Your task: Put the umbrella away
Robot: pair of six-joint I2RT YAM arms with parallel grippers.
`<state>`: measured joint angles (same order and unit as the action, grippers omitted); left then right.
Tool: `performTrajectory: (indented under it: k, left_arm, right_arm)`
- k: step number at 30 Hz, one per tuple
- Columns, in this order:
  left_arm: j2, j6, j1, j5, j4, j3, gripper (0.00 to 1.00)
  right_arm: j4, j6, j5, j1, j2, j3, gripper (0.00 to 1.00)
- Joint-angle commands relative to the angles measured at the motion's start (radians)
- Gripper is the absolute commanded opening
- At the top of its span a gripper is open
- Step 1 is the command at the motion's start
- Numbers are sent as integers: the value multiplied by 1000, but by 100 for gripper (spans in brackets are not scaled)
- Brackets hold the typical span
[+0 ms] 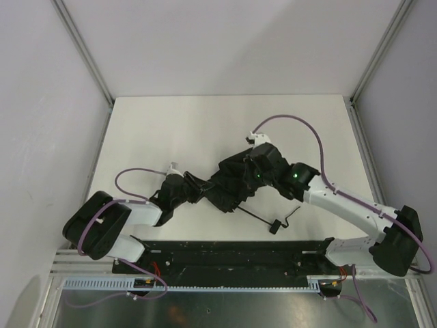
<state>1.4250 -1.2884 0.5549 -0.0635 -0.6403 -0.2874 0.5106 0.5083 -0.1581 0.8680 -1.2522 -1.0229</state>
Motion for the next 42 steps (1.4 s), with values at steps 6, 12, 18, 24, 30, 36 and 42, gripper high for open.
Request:
performTrajectory:
  k: [6,12,18,24,30,36,42]
  left_arm:
    - [4,76,27,-1,89,4,0]
    - [4,74,33,-11,94,2,0]
    - [8,64,50,-14,93,-3,0]
    - [5,60,65,-14,96,-6,0]
    - [5,54,75,-9,96,-6,0]
    - [-3,50,78,-2,97,-3,0]
    - [-8,52,78,0,100,-2,0]
  right_arm:
    - [126,-368,-318,-19,-180,-300,0]
    - [9,-357,-27,-220,-201,-324,0]
    - [-351,128,617,-449,-244,-225,0]
    - [-956,710,764,-576,-301,-14,1]
    - [-1383,1071,640,-622,-406,161,9]
    - [-1828,1337,510,-653,-589,272,13]
    - [-1757,1149,514,-774,-595,285,30]
